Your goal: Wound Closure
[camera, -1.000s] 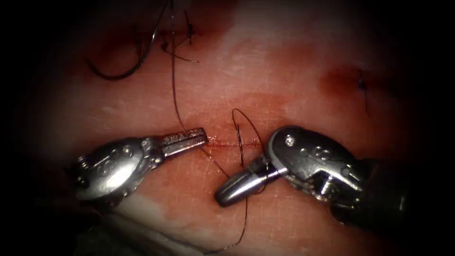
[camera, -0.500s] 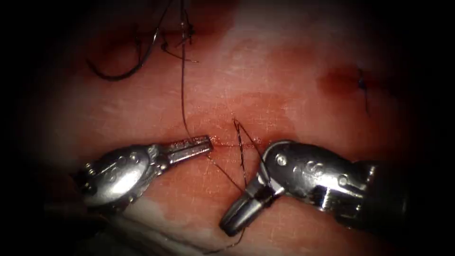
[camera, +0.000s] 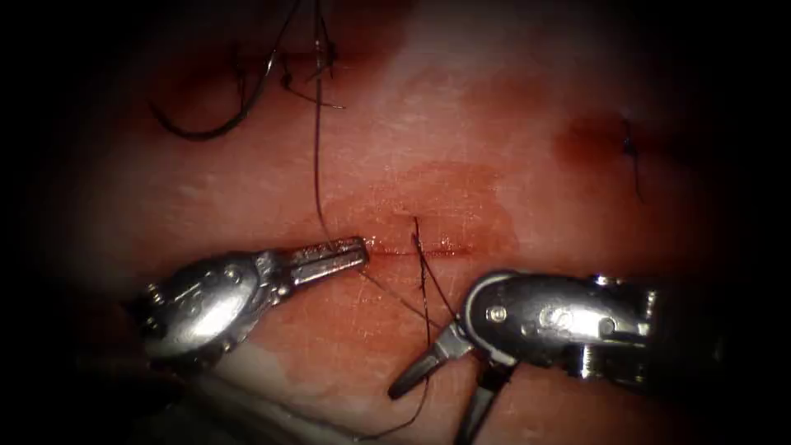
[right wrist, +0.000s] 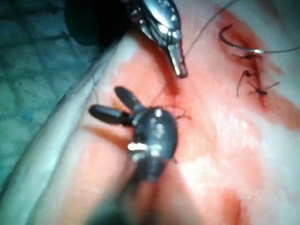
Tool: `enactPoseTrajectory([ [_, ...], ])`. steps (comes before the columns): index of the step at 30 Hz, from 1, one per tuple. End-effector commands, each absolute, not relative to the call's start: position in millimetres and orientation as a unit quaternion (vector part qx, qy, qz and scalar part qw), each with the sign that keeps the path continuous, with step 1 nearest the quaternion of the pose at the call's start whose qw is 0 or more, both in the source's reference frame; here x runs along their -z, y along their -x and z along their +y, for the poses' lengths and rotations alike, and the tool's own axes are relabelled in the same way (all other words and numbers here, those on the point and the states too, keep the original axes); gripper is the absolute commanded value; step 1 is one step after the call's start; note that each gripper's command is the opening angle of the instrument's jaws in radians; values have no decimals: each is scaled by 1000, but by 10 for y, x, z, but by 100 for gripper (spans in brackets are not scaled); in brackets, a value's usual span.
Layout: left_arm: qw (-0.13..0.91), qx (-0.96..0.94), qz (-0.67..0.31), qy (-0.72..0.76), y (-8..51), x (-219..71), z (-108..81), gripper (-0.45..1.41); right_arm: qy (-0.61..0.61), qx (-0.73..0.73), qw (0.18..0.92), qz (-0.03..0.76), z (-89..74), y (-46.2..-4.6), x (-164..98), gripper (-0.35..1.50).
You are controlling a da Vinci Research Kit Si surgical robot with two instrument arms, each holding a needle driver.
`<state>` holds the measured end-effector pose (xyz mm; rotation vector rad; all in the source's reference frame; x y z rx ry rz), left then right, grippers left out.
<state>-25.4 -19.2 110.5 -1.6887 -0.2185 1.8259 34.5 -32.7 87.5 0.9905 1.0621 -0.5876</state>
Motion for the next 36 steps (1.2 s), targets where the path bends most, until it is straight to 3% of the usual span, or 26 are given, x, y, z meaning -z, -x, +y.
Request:
enactPoseTrajectory([
  [1, 317, -694, -85, 641, 260, -1113, -199, -45, -436, 281, 718, 464, -330, -354, -886, 71],
  [11, 316, -693, -86, 642, 260, -1113, -199, -45, -373, 342, 752, 422, -337, -371, -900, 57],
  [16, 316, -693, -87, 642, 260, -1113, -200, -45, -355, 370, 757, 404, -342, -375, -907, 39],
  [21, 317, -693, -89, 642, 260, -1113, -200, -45, -356, 389, 758, 384, -347, -372, -914, -3],
  [30, 315, -693, -91, 641, 257, -1114, -199, -45, -358, 405, 760, 361, -354, -358, -935, -5],
  [33, 315, -693, -91, 642, 257, -1114, -199, -45, -356, 409, 763, 353, -353, -357, -938, -35],
  [36, 316, -694, -91, 640, 255, -1114, -198, -45, -358, 412, 763, 348, -354, -356, -937, -35],
])
